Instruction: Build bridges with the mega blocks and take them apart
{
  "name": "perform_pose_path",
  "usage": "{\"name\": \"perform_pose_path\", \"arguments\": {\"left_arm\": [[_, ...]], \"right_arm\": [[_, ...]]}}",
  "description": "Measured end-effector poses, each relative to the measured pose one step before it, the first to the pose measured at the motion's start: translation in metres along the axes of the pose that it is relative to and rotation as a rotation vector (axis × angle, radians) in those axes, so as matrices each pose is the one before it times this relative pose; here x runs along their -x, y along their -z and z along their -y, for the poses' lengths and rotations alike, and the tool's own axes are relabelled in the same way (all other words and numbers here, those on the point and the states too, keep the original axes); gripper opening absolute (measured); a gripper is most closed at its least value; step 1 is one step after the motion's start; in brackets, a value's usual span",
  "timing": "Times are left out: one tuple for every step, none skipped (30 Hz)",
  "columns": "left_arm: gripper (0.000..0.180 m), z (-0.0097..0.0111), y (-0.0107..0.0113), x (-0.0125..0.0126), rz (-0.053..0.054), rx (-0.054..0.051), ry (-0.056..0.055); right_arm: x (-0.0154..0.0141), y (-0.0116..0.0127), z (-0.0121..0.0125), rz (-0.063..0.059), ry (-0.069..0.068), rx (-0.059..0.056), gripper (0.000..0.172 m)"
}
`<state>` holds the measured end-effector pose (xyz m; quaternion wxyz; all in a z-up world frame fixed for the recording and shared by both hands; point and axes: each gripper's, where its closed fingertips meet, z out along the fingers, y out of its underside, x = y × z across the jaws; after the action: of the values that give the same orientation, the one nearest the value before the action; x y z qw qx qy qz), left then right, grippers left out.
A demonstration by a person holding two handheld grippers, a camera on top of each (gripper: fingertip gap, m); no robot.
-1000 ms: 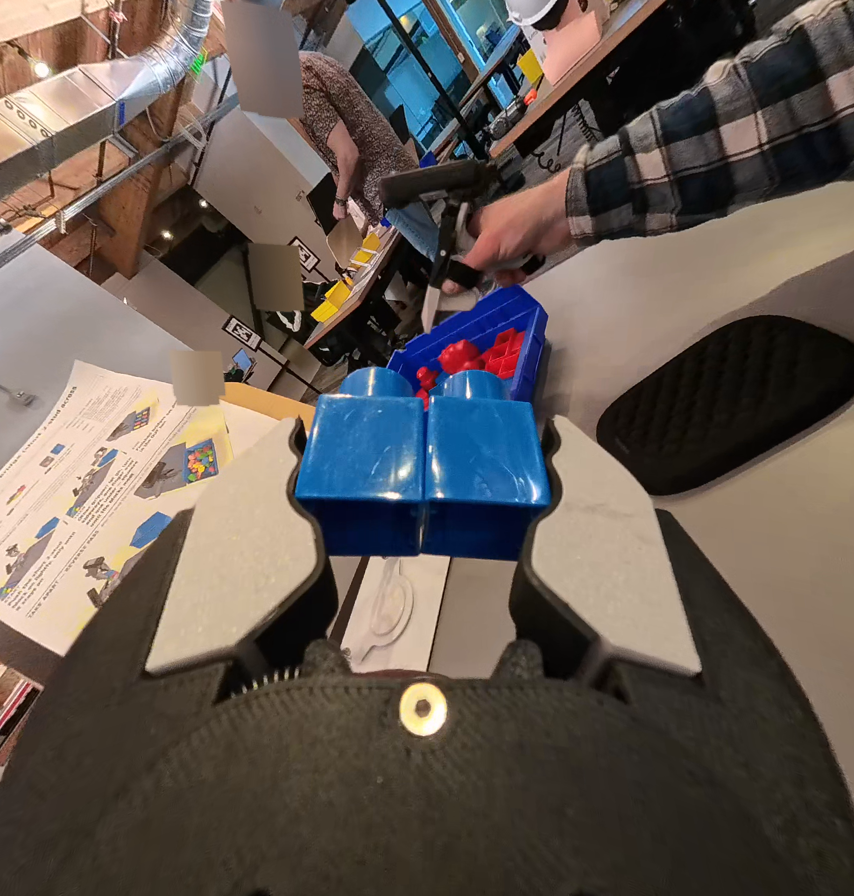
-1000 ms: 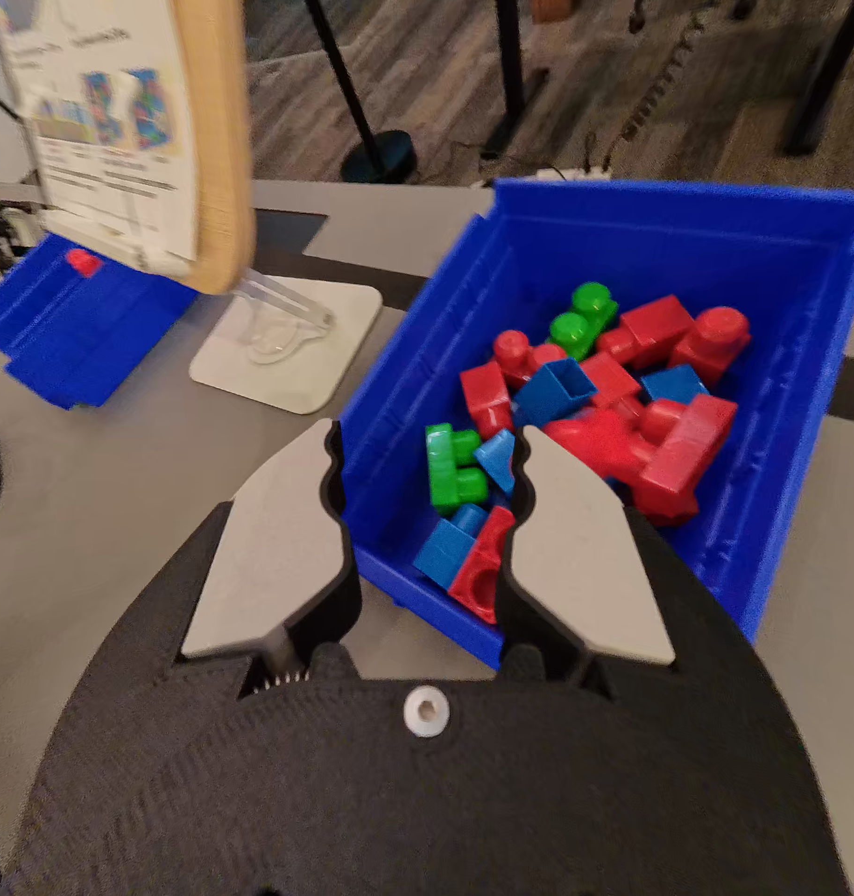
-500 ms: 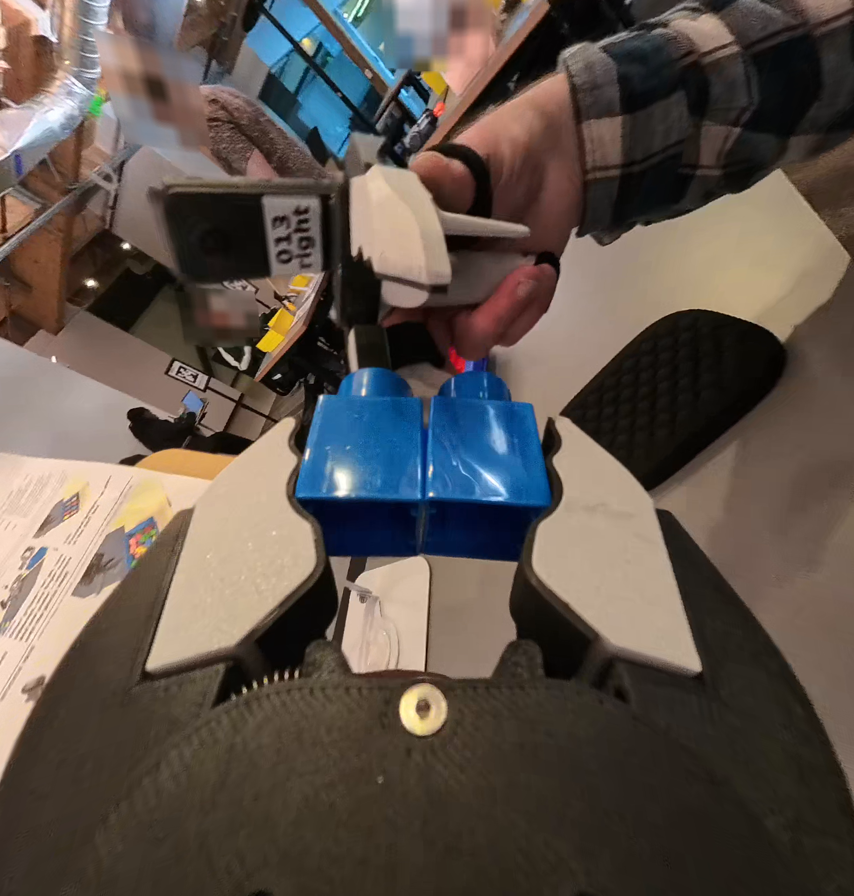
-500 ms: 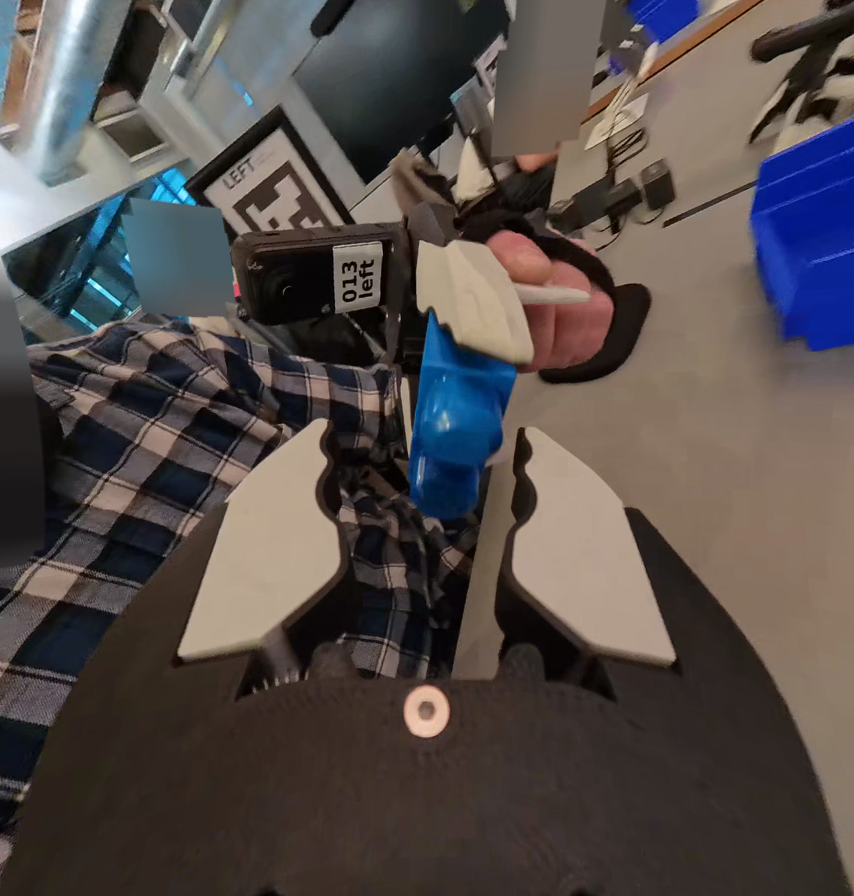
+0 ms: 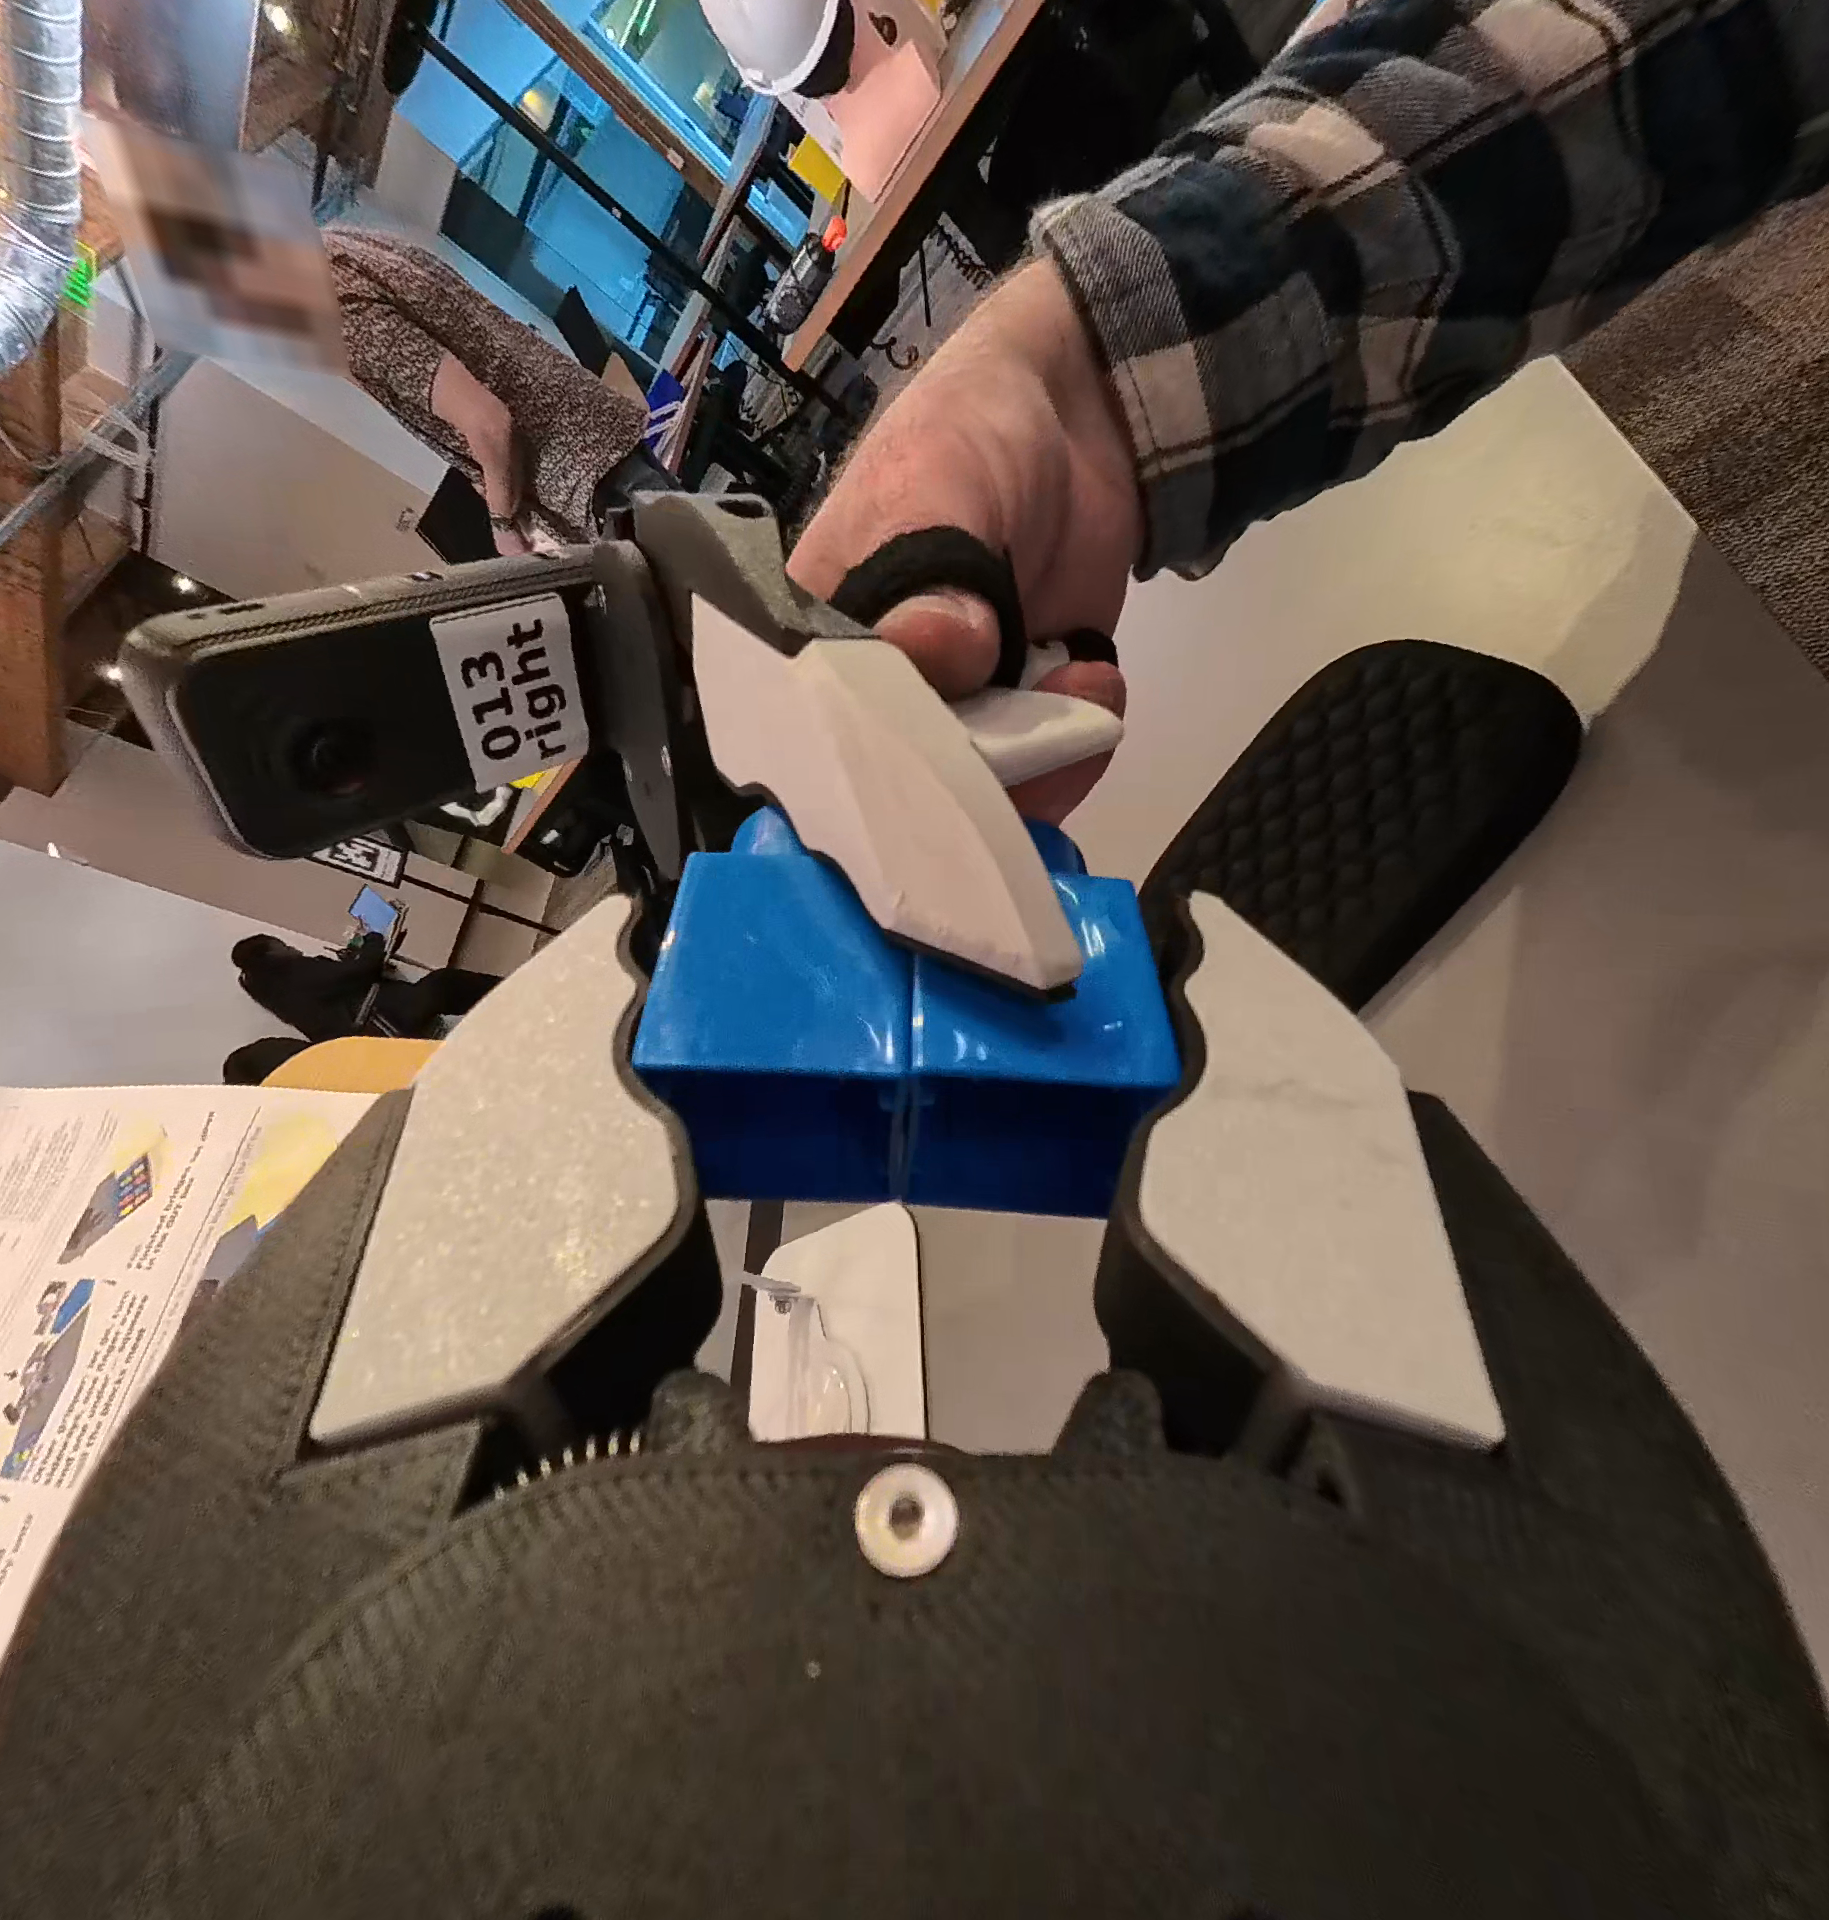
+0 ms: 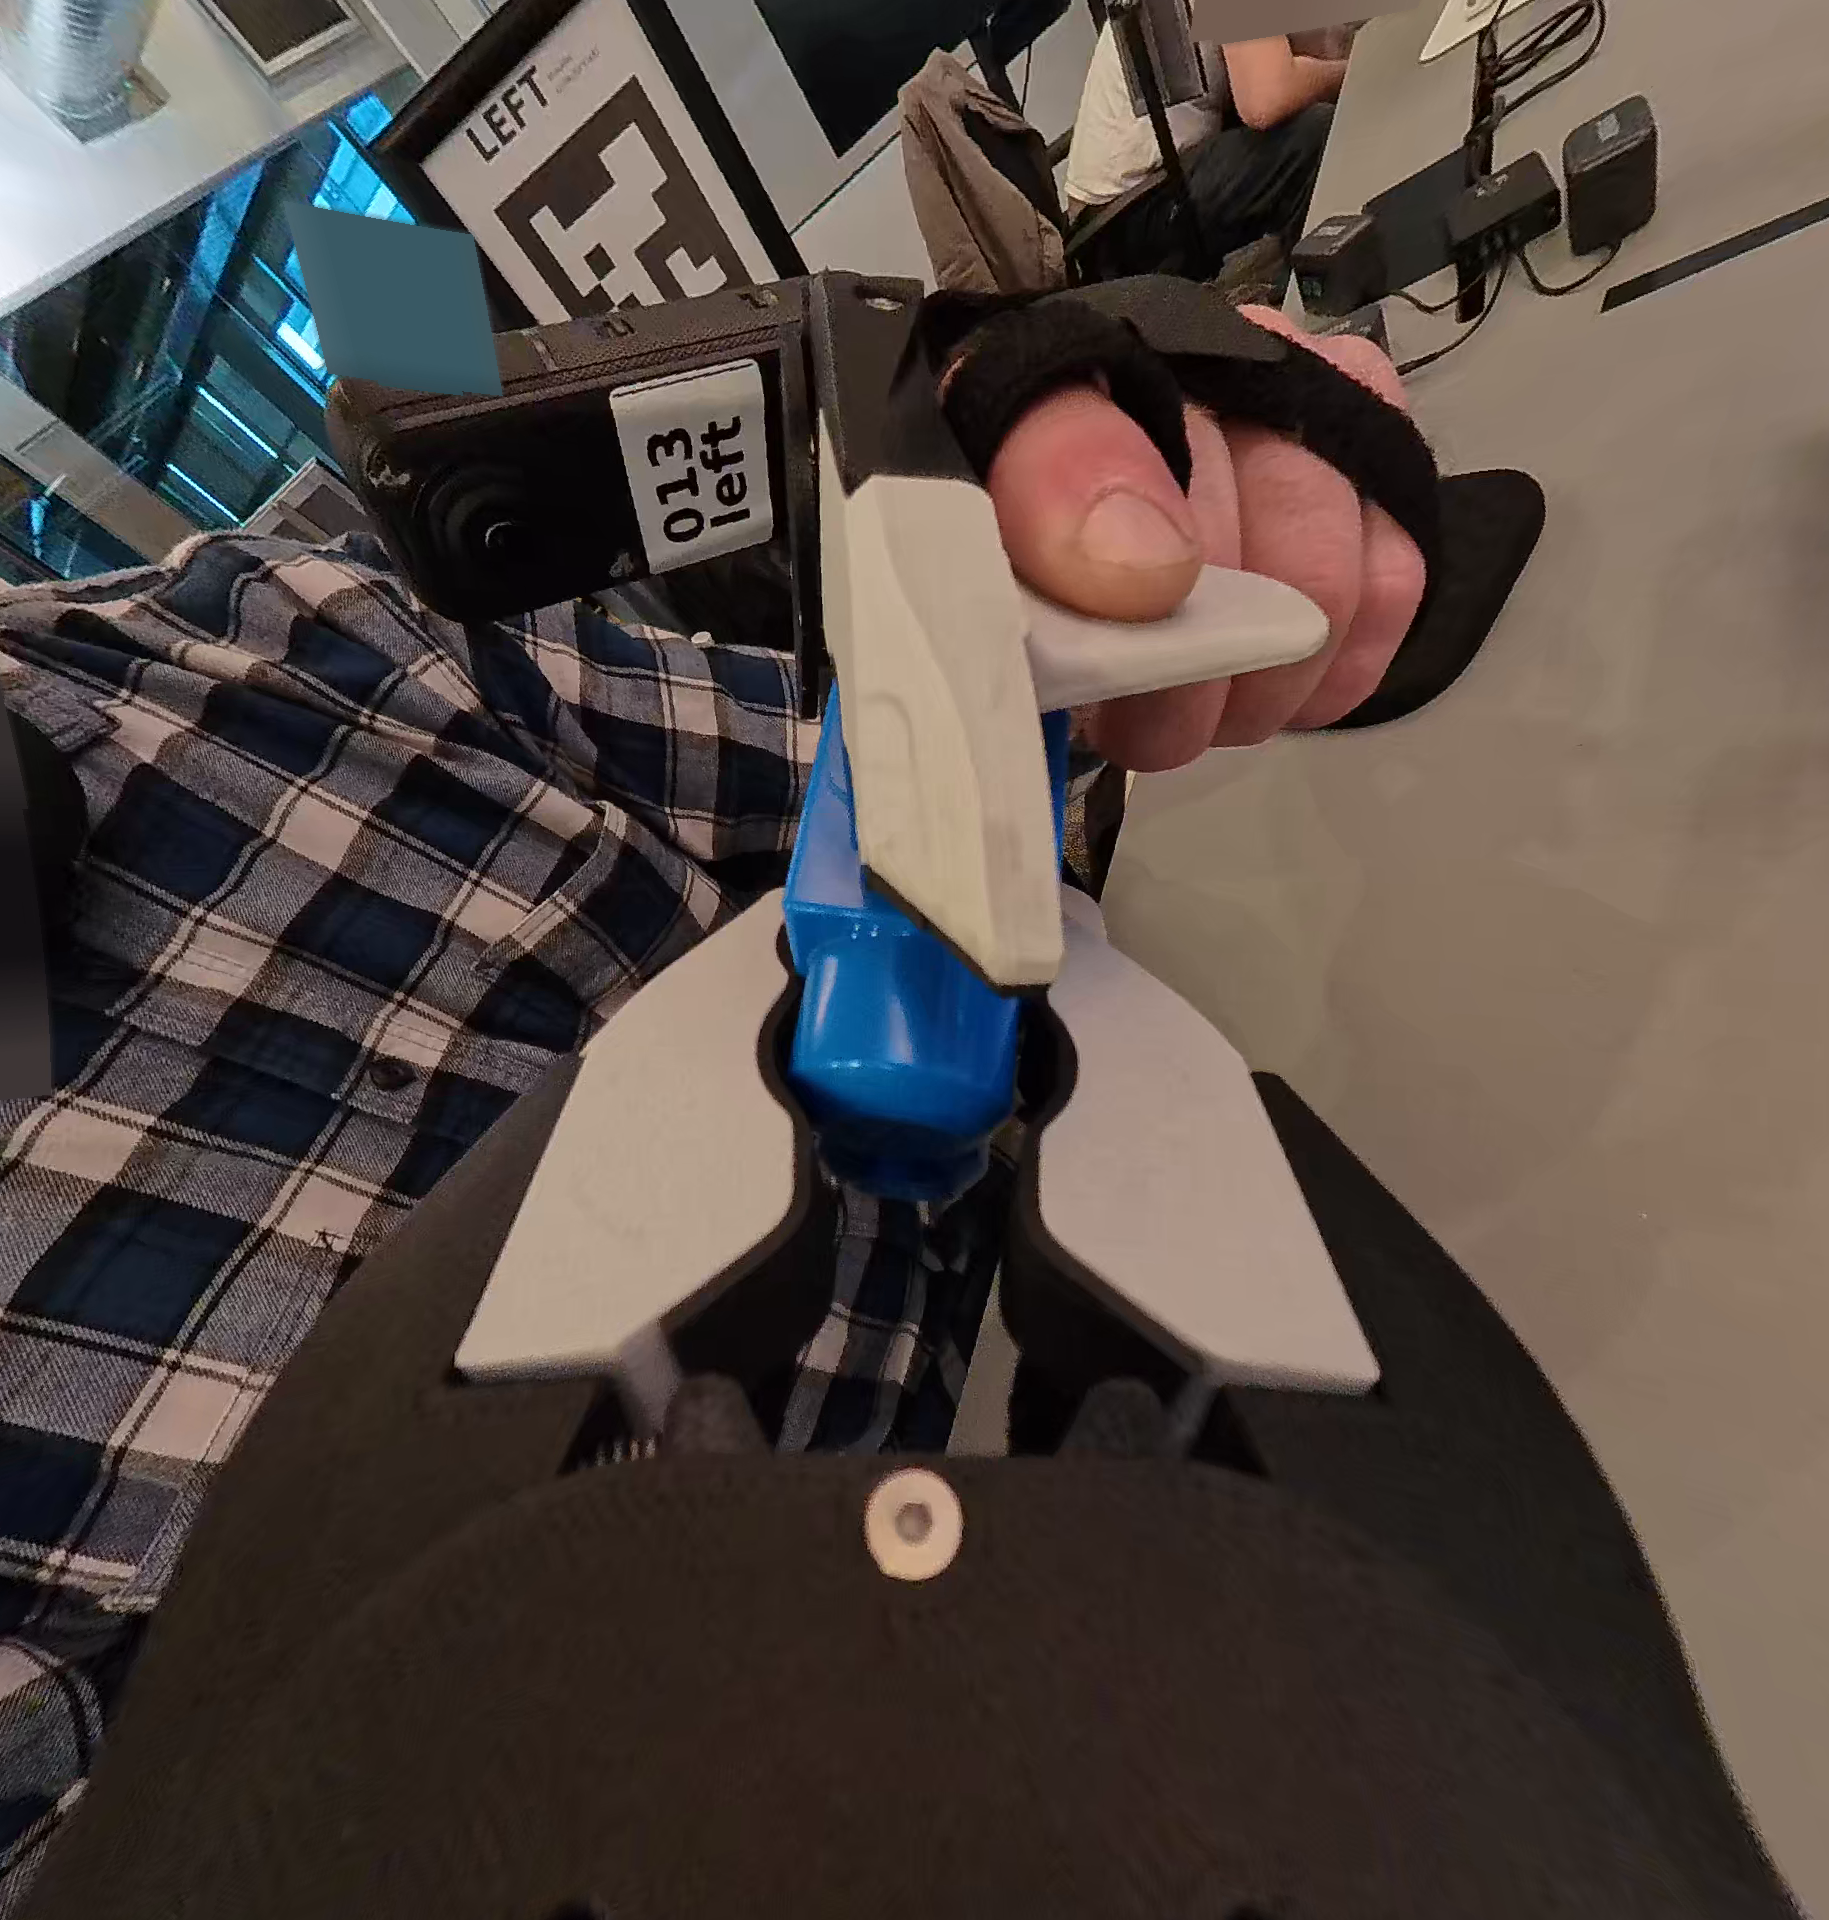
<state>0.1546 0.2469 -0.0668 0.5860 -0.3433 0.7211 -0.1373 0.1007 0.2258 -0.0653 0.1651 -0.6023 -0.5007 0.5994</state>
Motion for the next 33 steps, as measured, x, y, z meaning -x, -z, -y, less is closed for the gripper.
{"name": "perform_pose_path", "arguments": {"left_arm": [[0.091,-0.00009,-0.00048,0.0,0.0004,0.0025,0.0015],[0.091,0.00026,-0.00031,-0.0002,-0.0017,-0.0008,0.001],[0.091,0.00014,-0.00017,-0.00003,0.0003,0.0003,-0.0057],[0.092,0.00013,0.00002,0.00023,0.0012,0.0019,-0.0066],[0.092,0.0003,0.00005,0.00037,-0.0008,0.0011,-0.002],[0.092,0.00023,-0.00025,0.00031,-0.0025,0.0004,-0.0012],[0.092,0.00006,-0.00041,0.00057,0.0006,0.0006,-0.0023],[0.092,0.00003,-0.00045,0.00053,0.0006,0.0004,-0.0028],[0.092,0.00032,-0.0004,0.0004,-0.0008,-0.0019,-0.0026],[0.092,0.00041,-0.00041,0.00035,-0.0007,-0.0013,-0.0017],[0.092,-0.00006,-0.00047,0.00027,-0.001,0.0006,-0.0032],[0.092,-0.00039,-0.00055,0.00061,0.0016,0.0028,-0.0051],[0.092,-0.00026,-0.00065,0.00076,0.0038,0.0035,-0.0048],[0.092,0.00006,-0.00056,0.0009,0.0031,0.0013,-0.0042],[0.092,0.00032,-0.00035,0.00056,0.0004,-0.0005,-0.0045],[0.092,0.00072,-0.00025,0.00088,0.0031,-0.0027,-0.003],[0.091,0.00105,-0.00002,0.00093,0.0024,-0.0056,-0.0012],[0.091,0.00058,-0.00004,0.00093,0.001,-0.0026,-0.0019],[0.091,0.00027,-0.00015,0.00134,0.0053,0.0013,-0.0051],[0.091,0.00079,-0.00004,0.0013,0.0045,-0.0022,-0.0031],[0.09,0.00087,-0.00003,0.00086,0.0007,-0.0034,0.0],[0.09,0.0005,-0.00006,0.00085,0.0024,-0.0013,-0.0038],[0.09,-0.00017,-0.00001,0.00094,0.0036,0.0021,-0.0034],[0.09,0.00046,0.00033,0.00093,0.0023,-0.0036,0.001],[0.089,0.00096,0.00081,0.00106,0.0027,-0.0075,0.0036],[0.091,-0.00003,0.00089,0.00153,0.0069,0.0,0.0019],[0.092,-0.00002,0.00117,0.00181,0.0084,-0.0003,-0.0003],[0.093,0.00025,0.00167,0.00122,0.0049,-0.0032,0.0034],[0.093,-0.00001,0.0017,0.00157,0.0056,-0.0013,0.0059],[0.094,-0.00086,0.00195,0.00208,0.0092,0.0034,0.0029],[0.094,-0.00139,0.00239,0.00214,0.008,0.0051,0.0035],[0.094,-0.00127,0.00312,0.00305,0.0113,0.0029,0.0061],[0.093,-0.00096,0.00383,0.00339,0.0117,-0.0008,0.0078]], "right_arm": [[-0.00001,0.00039,-0.00024,0.0011,0.0015,0.0003,0.037],[0.00017,0.00018,-0.0003,-0.0006,0.005,0.0018,0.037],[0.00006,0.00009,-0.00013,-0.0022,0.0057,0.0009,0.037],[0.00015,0.00017,0.00032,-0.0004,0.0035,-0.0016,0.037],[0.00026,0.00021,0.00023,0.0015,0.0011,-0.0024,0.037],[0.0002,0.00043,0.0003,0.0011,0.0015,-0.0026,0.037],[-0.00013,0.00067,0.00036,-0.0021,0.0029,-0.0014,0.036],[-0.00005,0.00061,0.00012,-0.0021,0.0033,-0.0009,0.037],[0.00023,0.00065,0.00015,0.0015,0.001,-0.0014,0.037],[0.00006,0.00047,0.00012,-0.0003,0.002,-0.0015,0.037],[-0.00018,0.00058,0.00007,-0.0037,0.0037,0.0002,0.036],[-0.00033,0.00079,0.00017,-0.0043,0.0031,-0.0005,0.037],[-0.00014,0.00093,0.00028,-0.0036,0.003,-0.0014,0.037],[-0.00004,0.00095,0.00028,-0.0041,0.0044,-0.0007,0.037],[0.00033,0.00071,0.00015,-0.0032,0.004,0.0009,0.036],[0.00043,0.00106,0.00048,-0.0026,0.004,-0.0009,0.037],[0.00057,0.00103,0.00042,-0.0016,0.0035,-0.0001,0.037],[0.00042,0.00103,0.00039,-0.0014,0.0027,0.0005,0.037],[0.00029,0.00113,0.00068,-0.0018,0.0019,-0.0018,0.037],[0.00037,0.00092,0.00073,-0.0023,0.0019,-0.0025,0.037],[0.00051,0.00062,0.00046,-0.0022,0.0024,-0.0001,0.037],[0.00005,0.0007,0.00041,-0.0039,0.0027,0.0003,0.037],[-0.00022,0.00102,0.0003,-0.005,0.0017,-0.0007,0.037],[-0.00019,0.0011,0.00021,-0.003,0.0001,-0.0004,0.037],[-0.00027,0.00159,0.00056,-0.0035,0.0004,-0.0038,0.037],[-0.00016,0.00179,0.00093,-0.0032,0.0,-0.0068,0.037],[-0.00025,0.00205,0.00074,-0.0042,0.0003,-0.0049,0.038],[-0.00071,0.00238,0.0007,-0.0086,0.0017,-0.0053,0.038],[-0.0005,0.00257,0.00093,-0.0055,0.0008,-0.0065,0.037],[-0.00074,0.00283,0.00059,-0.0065,0.0001,-0.0053,0.037],[-0.00151,0.00354,0.00067,-0.0109,-0.0003,-0.0064,0.037],[-0.00167,0.00437,0.00066,-0.0115,-0.0008,-0.0066,0.037],[-0.00291,0.0056,0.00022,-0.0181,0.0005,-0.0052,0.037]]}}
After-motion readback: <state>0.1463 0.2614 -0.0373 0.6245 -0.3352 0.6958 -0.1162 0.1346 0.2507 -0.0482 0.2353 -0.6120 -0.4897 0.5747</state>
